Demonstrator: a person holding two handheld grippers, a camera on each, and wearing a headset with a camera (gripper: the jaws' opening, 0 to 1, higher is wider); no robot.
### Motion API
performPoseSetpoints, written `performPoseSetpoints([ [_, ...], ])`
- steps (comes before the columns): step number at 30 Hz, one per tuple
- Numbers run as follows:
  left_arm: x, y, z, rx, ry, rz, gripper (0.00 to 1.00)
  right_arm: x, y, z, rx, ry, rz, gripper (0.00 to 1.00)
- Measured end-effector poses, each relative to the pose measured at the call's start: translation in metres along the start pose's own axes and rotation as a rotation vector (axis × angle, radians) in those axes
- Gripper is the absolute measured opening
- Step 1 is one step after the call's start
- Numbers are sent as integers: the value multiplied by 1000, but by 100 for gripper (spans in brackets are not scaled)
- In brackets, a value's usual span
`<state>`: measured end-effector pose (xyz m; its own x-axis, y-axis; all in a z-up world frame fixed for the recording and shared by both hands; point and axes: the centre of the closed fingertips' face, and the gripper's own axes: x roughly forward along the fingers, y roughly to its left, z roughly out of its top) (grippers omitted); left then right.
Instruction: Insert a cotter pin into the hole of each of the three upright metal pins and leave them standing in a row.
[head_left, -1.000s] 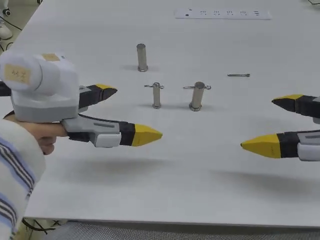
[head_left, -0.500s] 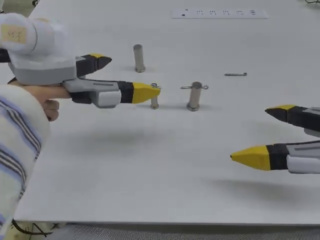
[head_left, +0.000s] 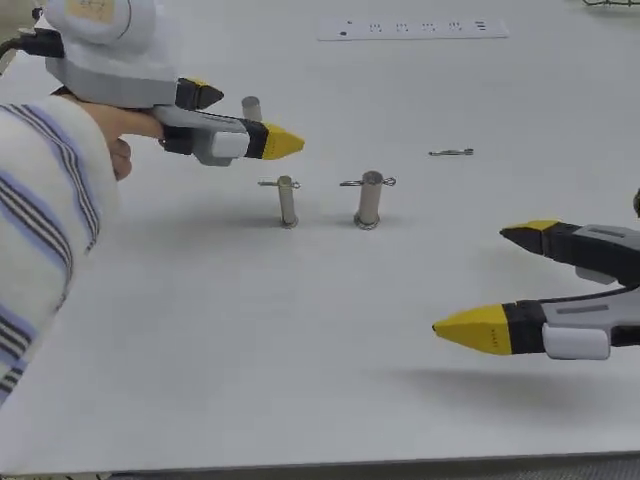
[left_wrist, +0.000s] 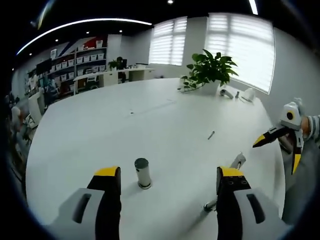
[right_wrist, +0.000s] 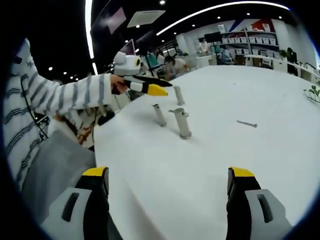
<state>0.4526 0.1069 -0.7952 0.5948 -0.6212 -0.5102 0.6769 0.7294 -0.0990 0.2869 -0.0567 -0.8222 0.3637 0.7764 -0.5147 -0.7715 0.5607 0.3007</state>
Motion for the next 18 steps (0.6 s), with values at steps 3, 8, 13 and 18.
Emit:
performPoseSetpoints([
  [3,11,11,2,-14,9,13,70,1,0,-1,19,-1,4,100],
  [8,12,26,1,-47,11,56,50,2,-1,0,18,-9,2,100],
  [13,14,28,-2,-67,12,64,42,1,-2,3,31,-25,11,99],
  [18,20,31,-13,-95,44,62,26,1,-3,4,37,-30,10,99],
])
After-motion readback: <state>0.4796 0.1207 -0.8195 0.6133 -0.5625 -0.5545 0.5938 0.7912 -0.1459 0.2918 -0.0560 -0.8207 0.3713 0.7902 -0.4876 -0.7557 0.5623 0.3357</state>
